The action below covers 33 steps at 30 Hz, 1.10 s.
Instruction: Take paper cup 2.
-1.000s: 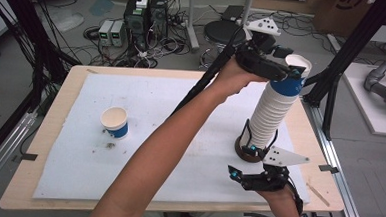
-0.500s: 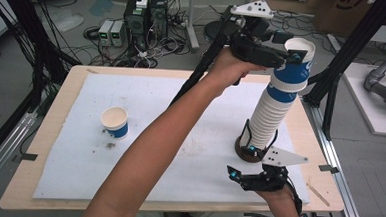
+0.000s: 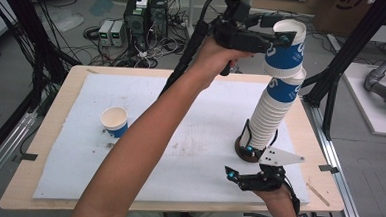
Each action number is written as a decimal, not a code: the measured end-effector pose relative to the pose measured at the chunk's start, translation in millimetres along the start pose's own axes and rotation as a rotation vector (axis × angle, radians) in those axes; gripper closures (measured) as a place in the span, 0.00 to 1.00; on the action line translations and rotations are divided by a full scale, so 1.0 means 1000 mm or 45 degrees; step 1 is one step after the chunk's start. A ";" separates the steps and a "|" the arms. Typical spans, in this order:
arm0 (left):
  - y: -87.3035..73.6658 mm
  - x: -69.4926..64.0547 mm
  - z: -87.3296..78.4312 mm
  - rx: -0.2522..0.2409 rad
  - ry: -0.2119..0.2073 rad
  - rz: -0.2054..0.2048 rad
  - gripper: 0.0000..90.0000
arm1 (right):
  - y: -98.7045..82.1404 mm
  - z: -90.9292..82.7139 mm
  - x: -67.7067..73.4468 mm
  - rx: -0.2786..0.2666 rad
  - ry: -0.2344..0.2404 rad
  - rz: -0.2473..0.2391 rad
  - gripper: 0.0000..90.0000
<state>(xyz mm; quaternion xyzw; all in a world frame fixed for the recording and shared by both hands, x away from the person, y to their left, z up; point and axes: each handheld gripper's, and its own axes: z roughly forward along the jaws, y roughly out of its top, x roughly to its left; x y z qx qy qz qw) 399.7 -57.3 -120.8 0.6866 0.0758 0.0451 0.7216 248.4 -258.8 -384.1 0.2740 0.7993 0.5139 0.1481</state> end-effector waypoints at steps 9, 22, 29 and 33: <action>0.004 0.006 -0.036 -0.002 0.051 0.019 0.37 | 0.001 0.003 0.002 0.005 0.008 0.005 0.23; -0.008 0.010 -0.097 0.047 0.105 0.053 0.37 | 0.002 0.012 0.005 0.017 0.024 -0.002 0.23; -0.022 0.011 -0.130 0.092 0.129 0.055 0.37 | 0.003 0.018 0.006 0.023 0.032 -0.010 0.23; -0.031 0.011 -0.147 0.101 0.144 0.045 0.37 | 0.003 0.020 0.006 0.031 0.035 -0.007 0.23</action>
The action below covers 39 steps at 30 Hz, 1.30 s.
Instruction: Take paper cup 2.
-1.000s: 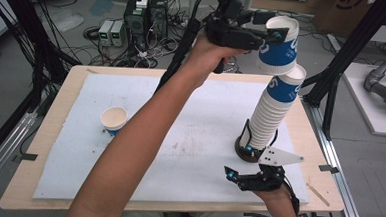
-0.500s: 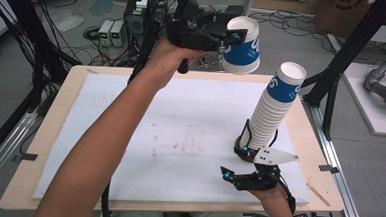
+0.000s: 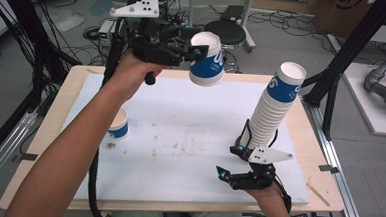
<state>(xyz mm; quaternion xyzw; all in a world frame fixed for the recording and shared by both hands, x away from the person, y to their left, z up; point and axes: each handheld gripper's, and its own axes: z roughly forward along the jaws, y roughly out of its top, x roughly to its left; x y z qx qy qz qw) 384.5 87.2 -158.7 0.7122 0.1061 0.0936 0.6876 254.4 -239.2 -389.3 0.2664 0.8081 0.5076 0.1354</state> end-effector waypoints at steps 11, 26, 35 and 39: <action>-0.029 -0.002 -0.033 0.018 0.035 -0.008 0.37 | 0.000 0.005 0.001 0.014 0.000 0.001 0.23; -0.071 -0.011 -0.057 0.048 0.062 -0.007 0.37 | 0.001 0.011 0.001 0.017 0.001 -0.013 0.23; -0.094 -0.014 -0.063 0.060 0.070 -0.027 0.37 | 0.004 0.016 0.001 0.013 0.002 -0.034 0.23; -0.107 -0.015 -0.064 0.085 0.074 -0.043 0.37 | 0.005 0.017 0.000 0.016 0.007 -0.027 0.23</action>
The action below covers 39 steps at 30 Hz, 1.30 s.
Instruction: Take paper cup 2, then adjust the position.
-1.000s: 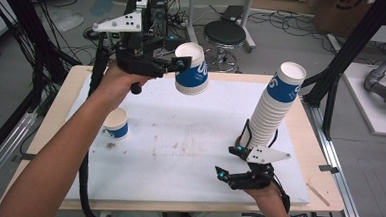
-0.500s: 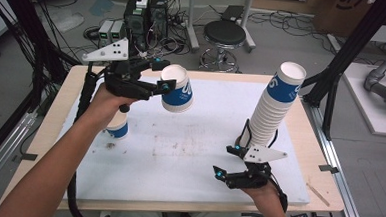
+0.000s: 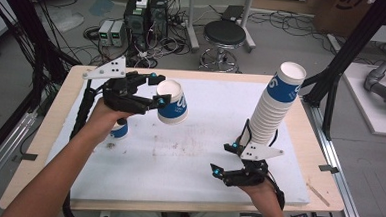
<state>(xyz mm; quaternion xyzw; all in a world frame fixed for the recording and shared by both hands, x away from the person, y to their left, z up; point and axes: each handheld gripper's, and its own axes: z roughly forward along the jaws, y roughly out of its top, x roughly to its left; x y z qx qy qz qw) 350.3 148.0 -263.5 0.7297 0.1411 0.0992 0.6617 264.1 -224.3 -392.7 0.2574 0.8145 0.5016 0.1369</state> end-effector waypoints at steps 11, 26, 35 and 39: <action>-0.043 0.000 0.000 -0.034 0.010 -0.082 0.37 | 0.005 0.003 -0.002 -0.014 0.004 -0.008 0.23; -0.077 -0.011 0.007 0.008 -0.015 -0.087 0.37 | 0.007 0.007 -0.002 -0.015 0.005 -0.002 0.23; -0.079 -0.015 0.008 0.020 -0.014 -0.073 0.36 | 0.008 0.006 -0.001 -0.025 0.013 -0.017 0.23; -0.080 -0.016 0.007 0.009 -0.020 -0.077 0.36 | 0.008 0.007 -0.002 -0.024 0.013 -0.012 0.23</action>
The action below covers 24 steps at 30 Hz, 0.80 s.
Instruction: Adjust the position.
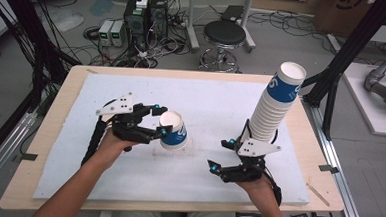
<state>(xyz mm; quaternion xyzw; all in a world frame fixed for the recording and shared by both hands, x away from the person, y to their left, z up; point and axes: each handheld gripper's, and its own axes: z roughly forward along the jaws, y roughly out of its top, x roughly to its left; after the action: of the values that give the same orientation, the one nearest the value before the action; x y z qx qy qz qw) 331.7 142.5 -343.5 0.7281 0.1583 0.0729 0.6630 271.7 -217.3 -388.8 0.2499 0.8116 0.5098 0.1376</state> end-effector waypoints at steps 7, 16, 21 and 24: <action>-0.006 -0.002 -0.001 -0.009 -0.004 -0.012 0.36 | 0.000 0.002 0.001 -0.006 0.010 -0.012 0.23; -0.011 -0.009 -0.004 -0.037 -0.023 -0.013 0.36 | 0.005 0.010 0.006 -0.024 0.070 -0.040 0.23; -0.011 -0.012 -0.005 -0.049 -0.027 -0.016 0.36 | 0.009 0.018 0.008 -0.021 0.099 -0.022 0.23; -0.011 -0.013 -0.005 -0.051 -0.036 -0.016 0.36 | 0.011 0.021 0.008 -0.032 0.110 -0.040 0.23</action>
<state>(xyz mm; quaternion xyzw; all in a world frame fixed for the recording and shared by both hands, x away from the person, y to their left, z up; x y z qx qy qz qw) 316.2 144.0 -352.4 0.7147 0.1519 0.0616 0.6800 277.6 -193.1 -388.1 0.2131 0.8142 0.5280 0.1133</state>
